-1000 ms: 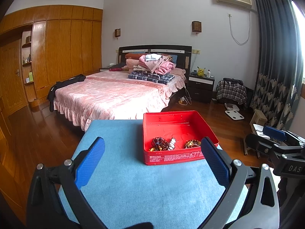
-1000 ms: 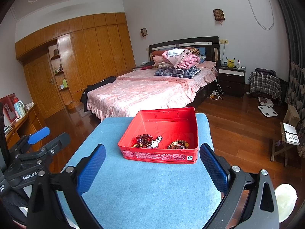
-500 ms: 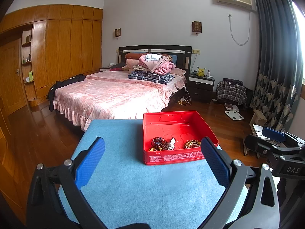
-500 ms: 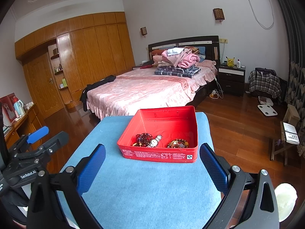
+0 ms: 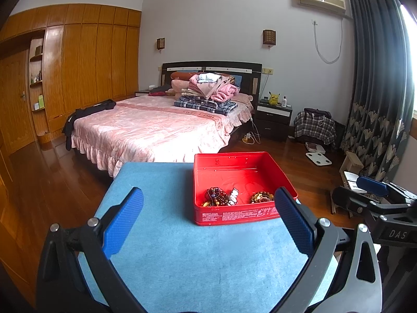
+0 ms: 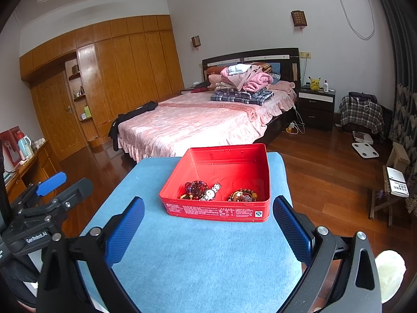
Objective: Organize jewelry
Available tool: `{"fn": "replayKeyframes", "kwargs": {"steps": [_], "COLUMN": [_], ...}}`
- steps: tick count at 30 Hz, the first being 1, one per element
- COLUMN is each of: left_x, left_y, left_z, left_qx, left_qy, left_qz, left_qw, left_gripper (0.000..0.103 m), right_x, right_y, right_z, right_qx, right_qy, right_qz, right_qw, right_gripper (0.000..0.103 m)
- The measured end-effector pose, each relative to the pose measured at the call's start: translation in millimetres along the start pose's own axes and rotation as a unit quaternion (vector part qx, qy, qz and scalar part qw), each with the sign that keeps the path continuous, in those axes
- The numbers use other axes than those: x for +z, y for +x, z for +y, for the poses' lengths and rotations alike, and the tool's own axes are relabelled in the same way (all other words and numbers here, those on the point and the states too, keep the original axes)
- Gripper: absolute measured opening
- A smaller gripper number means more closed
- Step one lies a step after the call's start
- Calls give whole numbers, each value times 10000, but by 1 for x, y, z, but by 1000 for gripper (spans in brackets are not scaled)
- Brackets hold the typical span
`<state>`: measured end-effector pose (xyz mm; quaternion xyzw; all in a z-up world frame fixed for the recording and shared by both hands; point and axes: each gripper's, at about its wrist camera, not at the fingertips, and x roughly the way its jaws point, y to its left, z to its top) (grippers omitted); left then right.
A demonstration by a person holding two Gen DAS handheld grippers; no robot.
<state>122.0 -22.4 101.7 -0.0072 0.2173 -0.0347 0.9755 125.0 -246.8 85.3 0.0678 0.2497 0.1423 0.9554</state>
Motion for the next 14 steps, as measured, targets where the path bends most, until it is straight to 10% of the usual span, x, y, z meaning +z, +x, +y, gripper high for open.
{"fn": "replayKeyframes", "kwargs": {"steps": [14], "left_x": [1], "left_y": [1], "left_z": [-3], "left_qx": [11], "left_qy": [-3], "left_qz": [14], "left_qw": [10000], "left_gripper": [98], "right_x": [-5], "right_y": [2], "right_z": [-4], "right_qx": [-7], "right_qy": [31], "right_qz": [18], "right_qw": [10000], "right_gripper": [97]}}
